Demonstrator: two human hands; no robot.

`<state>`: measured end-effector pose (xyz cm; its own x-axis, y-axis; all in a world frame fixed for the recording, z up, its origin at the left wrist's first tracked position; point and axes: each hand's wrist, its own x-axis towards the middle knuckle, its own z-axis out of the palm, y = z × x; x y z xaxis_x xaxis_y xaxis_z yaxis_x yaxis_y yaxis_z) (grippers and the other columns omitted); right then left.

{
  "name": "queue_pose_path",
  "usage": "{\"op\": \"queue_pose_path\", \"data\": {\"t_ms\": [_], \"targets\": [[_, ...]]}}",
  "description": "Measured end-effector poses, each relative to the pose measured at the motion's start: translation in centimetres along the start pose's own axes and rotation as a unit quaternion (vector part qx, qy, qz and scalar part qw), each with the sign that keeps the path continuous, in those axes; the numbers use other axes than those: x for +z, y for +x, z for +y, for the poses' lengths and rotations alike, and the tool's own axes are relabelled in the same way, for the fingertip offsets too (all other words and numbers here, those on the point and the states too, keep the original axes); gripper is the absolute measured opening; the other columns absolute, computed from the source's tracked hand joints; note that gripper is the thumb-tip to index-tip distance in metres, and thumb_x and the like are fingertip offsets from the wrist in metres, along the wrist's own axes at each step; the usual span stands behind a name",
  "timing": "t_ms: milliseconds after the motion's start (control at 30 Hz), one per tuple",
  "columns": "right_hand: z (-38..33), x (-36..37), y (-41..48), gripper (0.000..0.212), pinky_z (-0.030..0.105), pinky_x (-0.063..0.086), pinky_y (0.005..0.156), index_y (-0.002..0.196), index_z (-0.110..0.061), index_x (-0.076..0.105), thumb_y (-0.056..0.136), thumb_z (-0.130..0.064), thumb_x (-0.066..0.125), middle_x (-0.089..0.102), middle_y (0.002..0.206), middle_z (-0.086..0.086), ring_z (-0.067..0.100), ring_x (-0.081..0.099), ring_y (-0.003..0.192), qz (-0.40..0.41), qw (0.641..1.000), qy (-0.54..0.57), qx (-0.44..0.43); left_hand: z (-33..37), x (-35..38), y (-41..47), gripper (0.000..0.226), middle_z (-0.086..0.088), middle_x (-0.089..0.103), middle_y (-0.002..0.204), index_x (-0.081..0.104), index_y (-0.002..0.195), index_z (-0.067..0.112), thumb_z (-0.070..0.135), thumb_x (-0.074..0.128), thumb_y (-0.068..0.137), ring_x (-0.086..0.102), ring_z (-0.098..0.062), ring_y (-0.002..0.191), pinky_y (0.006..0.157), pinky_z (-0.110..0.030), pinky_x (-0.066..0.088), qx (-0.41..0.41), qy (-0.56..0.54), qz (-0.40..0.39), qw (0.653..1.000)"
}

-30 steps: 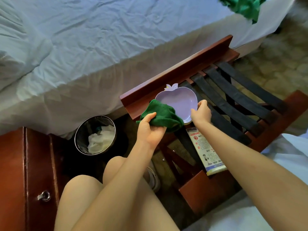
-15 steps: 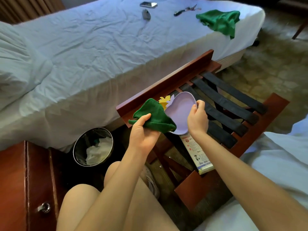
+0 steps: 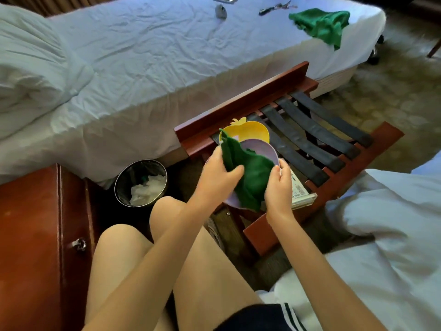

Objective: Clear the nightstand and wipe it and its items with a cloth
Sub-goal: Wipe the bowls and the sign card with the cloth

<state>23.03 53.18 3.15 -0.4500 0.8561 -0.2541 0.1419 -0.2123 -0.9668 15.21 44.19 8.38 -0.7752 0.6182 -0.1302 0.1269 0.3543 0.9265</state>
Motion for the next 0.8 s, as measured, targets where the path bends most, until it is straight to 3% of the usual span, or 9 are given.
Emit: {"op": "queue_pose_path", "data": {"t_ms": [67, 133, 200, 267, 367, 467, 567, 700, 800], "targets": [[1.3, -0.6, -1.2, 0.042, 0.025, 0.037, 0.097, 0.146, -0.017, 0.029, 0.104, -0.024, 0.027, 0.035, 0.147, 0.004, 0.016, 0.038, 0.130, 0.005, 0.999, 0.019, 0.026, -2.0, 0.2, -1.4, 0.063, -0.009, 0.048, 0.131, 0.034, 0.140, 0.014, 0.011, 0.064, 0.085, 0.047, -0.022, 0.119, 0.101, -0.030, 0.039, 0.073, 0.157, 0.101, 0.980], [2.5, -1.0, -2.4, 0.042, 0.033, 0.037, 0.105, 0.146, -0.018, 0.029, 0.104, -0.025, 0.027, 0.036, 0.147, 0.004, 0.019, 0.037, 0.132, 0.003, 0.999, 0.021, 0.041, -3.3, 1.0, -3.0, 0.061, -0.008, 0.040, 0.141, 0.035, 0.143, 0.016, 0.024, 0.059, 0.087, 0.036, -0.022, 0.127, 0.105, -0.027, 0.028, 0.144, 0.228, 0.137, 0.953], [3.5, -1.0, -3.5, 0.039, 0.038, 0.041, 0.104, 0.142, -0.018, 0.035, 0.104, -0.023, 0.029, 0.042, 0.141, 0.004, 0.019, 0.043, 0.128, 0.002, 0.999, 0.014, 0.035, -4.2, 2.2, -4.1, 0.059, -0.003, 0.035, 0.148, 0.037, 0.143, 0.024, 0.044, 0.040, 0.088, 0.024, -0.021, 0.137, 0.112, -0.035, 0.020, 0.128, 0.300, 0.063, 0.943], [4.1, -1.1, -4.4, 0.038, 0.037, 0.041, 0.103, 0.140, -0.016, 0.039, 0.104, -0.021, 0.030, 0.047, 0.136, 0.003, 0.017, 0.046, 0.124, 0.002, 1.000, 0.010, 0.019, -5.5, 3.2, -4.7, 0.066, 0.002, 0.018, 0.157, 0.026, 0.147, 0.033, 0.055, 0.021, 0.085, 0.003, -0.019, 0.145, 0.116, -0.040, 0.004, 0.065, 0.363, -0.040, 0.929], [5.0, -1.7, -4.9, 0.038, 0.036, 0.038, 0.106, 0.141, -0.015, 0.038, 0.103, -0.021, 0.030, 0.045, 0.139, 0.003, 0.016, 0.042, 0.128, -0.002, 1.000, -0.021, 0.002, -7.6, 4.0, -5.7, 0.067, 0.004, -0.003, 0.159, 0.005, 0.148, 0.042, 0.062, 0.015, 0.084, -0.014, -0.019, 0.144, 0.115, -0.040, -0.008, 0.053, 0.344, -0.114, 0.931], [6.0, -2.8, -5.1, 0.040, 0.029, 0.034, 0.107, 0.142, -0.015, 0.035, 0.104, -0.021, 0.030, 0.042, 0.141, -0.002, 0.012, 0.037, 0.131, -0.020, 0.999, -0.035, 0.003, -9.1, 4.7, -6.8, 0.059, -0.001, 0.013, 0.156, 0.017, 0.147, 0.043, 0.058, 0.026, 0.090, 0.004, -0.018, 0.142, 0.114, -0.040, 0.003, 0.123, 0.289, -0.105, 0.943], [7.2, -3.9, -5.3, 0.038, 0.024, 0.036, 0.101, 0.140, -0.015, 0.038, 0.104, -0.020, 0.030, 0.046, 0.130, -0.006, 0.008, 0.041, 0.122, -0.025, 0.998, -0.058, -0.003, -10.8, 5.8, -7.0, 0.056, -0.007, 0.033, 0.141, 0.037, 0.142, 0.033, 0.050, 0.028, 0.090, 0.024, -0.024, 0.131, 0.109, -0.040, 0.019, 0.176, 0.315, -0.105, 0.927], [9.6, -5.2, -5.1, 0.034, 0.031, 0.044, 0.093, 0.133, -0.015, 0.045, 0.103, -0.021, 0.031, 0.054, 0.120, 0.001, 0.018, 0.052, 0.114, -0.007, 0.997, -0.066, 0.050, -12.7, 7.9, -5.9, 0.048, -0.008, 0.036, 0.141, 0.036, 0.143, 0.028, 0.035, 0.046, 0.096, 0.030, -0.029, 0.129, 0.106, -0.043, 0.026, 0.157, 0.376, -0.156, 0.900], [10.4, -5.8, -4.6, 0.033, 0.027, 0.043, 0.083, 0.132, -0.015, 0.045, 0.104, -0.022, 0.030, 0.054, 0.116, 0.002, 0.017, 0.053, 0.108, 0.001, 0.995, -0.072, 0.074, -13.3, 9.7, -5.0, 0.047, -0.006, 0.045, 0.131, 0.039, 0.140, 0.024, 0.028, 0.052, 0.095, 0.038, -0.027, 0.120, 0.100, -0.042, 0.033, 0.130, 0.350, -0.136, 0.918]]}}
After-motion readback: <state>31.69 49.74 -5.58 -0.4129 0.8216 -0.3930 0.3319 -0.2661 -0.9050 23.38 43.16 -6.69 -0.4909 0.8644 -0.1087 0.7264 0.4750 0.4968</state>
